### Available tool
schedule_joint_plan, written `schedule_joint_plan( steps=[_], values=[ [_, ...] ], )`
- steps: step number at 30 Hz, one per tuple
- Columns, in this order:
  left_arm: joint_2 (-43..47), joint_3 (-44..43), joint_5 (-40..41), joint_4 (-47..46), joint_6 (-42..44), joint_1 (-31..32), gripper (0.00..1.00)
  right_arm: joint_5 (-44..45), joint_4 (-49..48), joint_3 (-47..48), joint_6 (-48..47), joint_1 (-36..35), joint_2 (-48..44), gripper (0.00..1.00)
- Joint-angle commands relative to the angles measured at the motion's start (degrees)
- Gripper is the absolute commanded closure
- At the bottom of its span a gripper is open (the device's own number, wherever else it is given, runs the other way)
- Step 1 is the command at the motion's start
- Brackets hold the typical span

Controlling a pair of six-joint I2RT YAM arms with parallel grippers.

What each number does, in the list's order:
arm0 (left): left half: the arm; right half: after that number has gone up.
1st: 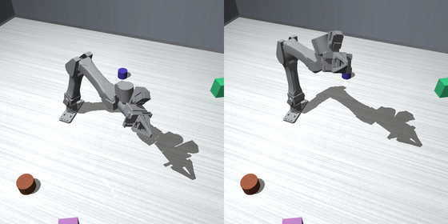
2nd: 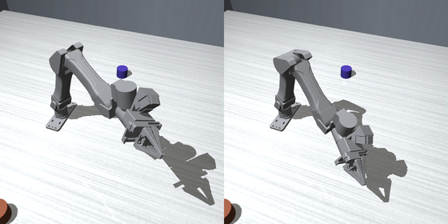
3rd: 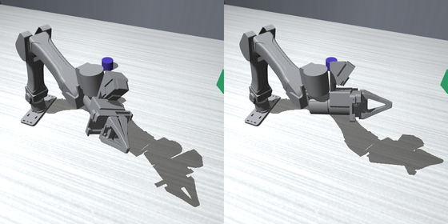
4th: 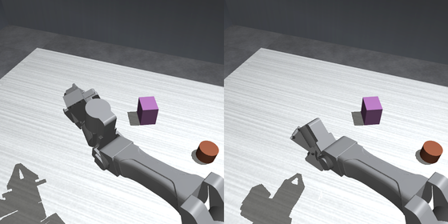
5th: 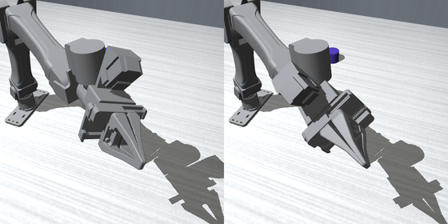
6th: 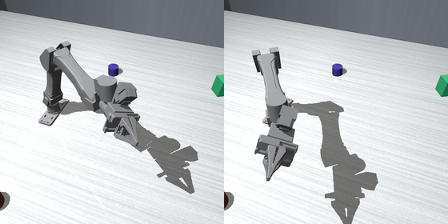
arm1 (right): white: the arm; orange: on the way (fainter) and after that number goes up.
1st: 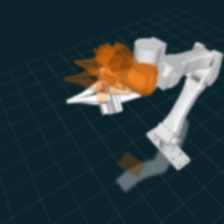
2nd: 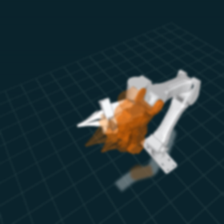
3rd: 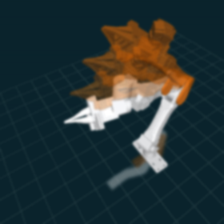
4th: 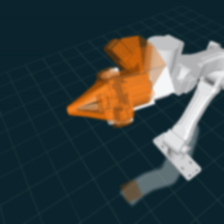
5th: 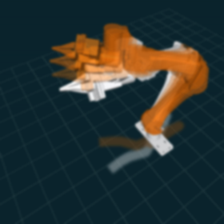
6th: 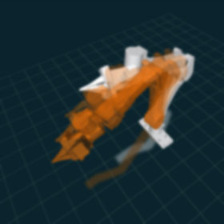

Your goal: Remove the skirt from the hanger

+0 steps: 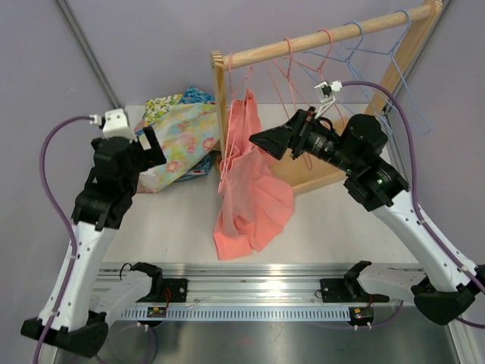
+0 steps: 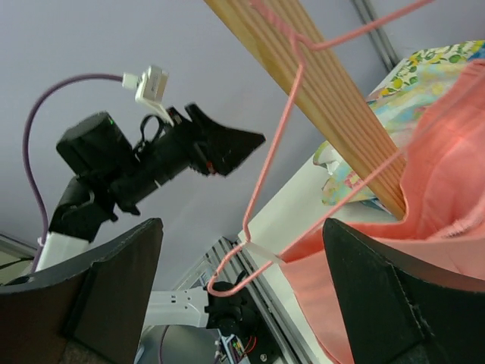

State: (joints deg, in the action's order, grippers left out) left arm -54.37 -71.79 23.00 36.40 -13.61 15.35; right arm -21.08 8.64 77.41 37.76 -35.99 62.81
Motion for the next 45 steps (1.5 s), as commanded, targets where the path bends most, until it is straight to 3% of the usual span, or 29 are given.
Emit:
schedule_joint_plan(
  steps=[1, 8, 18, 20, 22, 23, 27, 30, 37, 42, 45],
  values=[
    [6.4, 8.6, -3.7, 6.0, -3.6, 0.3, 0.01, 1.0, -1.3, 9.3, -4.1, -3.3, 5.1, 0.07],
    [16.1, 20.6, -4.8, 6.8, -4.3, 0.4, 0.01, 3.1, -2.0, 16.7, -5.2, -5.5, 15.6, 0.07],
    [16.0, 21.3, -5.9, 6.4, -4.3, 0.4, 0.01, 3.9, -5.0, 17.8, -3.4, -8.3, 22.5, 0.12],
    [16.4, 21.4, -6.3, 6.4, -4.2, 0.4, 0.01, 4.0, -5.3, 17.8, -3.4, -8.9, 22.9, 0.23],
    [16.6, 21.6, -6.4, 6.4, -4.2, 0.4, 0.01, 4.2, -5.3, 18.0, -3.2, -9.3, 23.3, 0.51],
    [17.1, 21.8, -6.7, 6.4, -4.1, 0.4, 0.01, 4.7, -5.0, 18.0, -2.8, -9.6, 23.2, 0.79],
    [17.2, 21.8, -6.9, 6.4, -4.1, 0.4, 0.01, 5.3, -3.9, 18.3, -2.7, -9.7, 22.5, 1.00],
    [16.9, 21.5, -7.3, 6.3, -4.0, 0.4, 0.01, 6.4, -1.2, 20.4, -3.5, -9.7, 22.1, 1.00],
    [16.1, 19.2, -8.8, 3.9, -2.8, 0.4, 0.01, 9.7, 12.6, 37.3, -6.9, -9.7, 23.0, 1.00],
    [10.9, 7.9, -12.0, 3.6, -4.1, 1.8, 0.01, 10.6, 15.2, 40.9, -7.7, -9.7, 21.9, 1.00],
    [7.3, 1.0, -15.3, 1.6, -4.3, 6.4, 0.01, 11.4, 14.9, 38.6, -6.8, -9.6, 20.3, 1.00]
  ],
)
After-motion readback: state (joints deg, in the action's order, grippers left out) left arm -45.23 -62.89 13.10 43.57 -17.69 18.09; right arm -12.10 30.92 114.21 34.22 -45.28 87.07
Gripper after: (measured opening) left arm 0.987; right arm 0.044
